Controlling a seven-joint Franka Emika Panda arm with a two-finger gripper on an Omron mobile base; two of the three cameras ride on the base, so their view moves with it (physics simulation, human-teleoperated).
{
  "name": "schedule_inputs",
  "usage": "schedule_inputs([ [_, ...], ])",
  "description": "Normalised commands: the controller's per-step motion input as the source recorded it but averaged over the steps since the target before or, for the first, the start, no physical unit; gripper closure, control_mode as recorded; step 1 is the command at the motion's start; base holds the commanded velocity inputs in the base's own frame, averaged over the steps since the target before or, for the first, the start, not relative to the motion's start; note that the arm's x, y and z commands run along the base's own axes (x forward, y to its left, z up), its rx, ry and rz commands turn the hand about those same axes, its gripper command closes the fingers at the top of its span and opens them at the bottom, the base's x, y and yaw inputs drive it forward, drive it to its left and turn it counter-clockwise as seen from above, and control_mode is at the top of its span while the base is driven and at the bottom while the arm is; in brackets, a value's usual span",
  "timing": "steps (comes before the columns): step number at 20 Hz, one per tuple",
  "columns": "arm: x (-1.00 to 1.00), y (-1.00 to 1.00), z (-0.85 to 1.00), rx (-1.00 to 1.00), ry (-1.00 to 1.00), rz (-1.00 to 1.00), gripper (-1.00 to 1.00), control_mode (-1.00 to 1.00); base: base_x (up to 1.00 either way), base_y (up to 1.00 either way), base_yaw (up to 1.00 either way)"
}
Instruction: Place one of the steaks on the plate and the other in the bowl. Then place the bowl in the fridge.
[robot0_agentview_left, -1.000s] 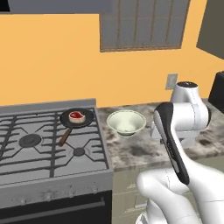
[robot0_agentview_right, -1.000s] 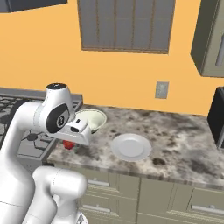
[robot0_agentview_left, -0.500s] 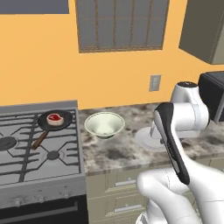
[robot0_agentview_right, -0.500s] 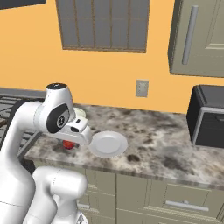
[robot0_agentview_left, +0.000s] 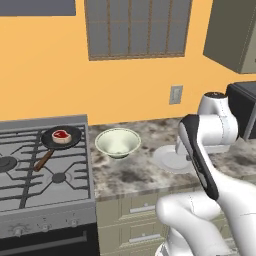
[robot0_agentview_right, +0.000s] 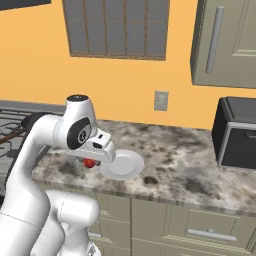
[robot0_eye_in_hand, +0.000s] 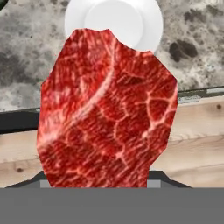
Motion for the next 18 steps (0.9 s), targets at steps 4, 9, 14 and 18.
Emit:
schedule_inputs([
  [4, 0.88, -0.40, -0.51, 0.01, 0.15, 0.02, 1.00, -1.00, 0.00, 0.00, 0.00],
  [9, 0.85, -0.06, -0.55, 0.02, 0.02, 0.05, 1.00, -1.00, 0.00, 0.00, 0.00],
  [14, 0.76, 0.00, -0.43, 0.01, 0.00, 0.04, 1.00, -1.00, 0.00, 0.00, 0.00],
  [18, 0.62, 0.00, -0.41, 0.01, 0.00, 0.06, 1.00, -1.00, 0.00, 0.00, 0.00],
])
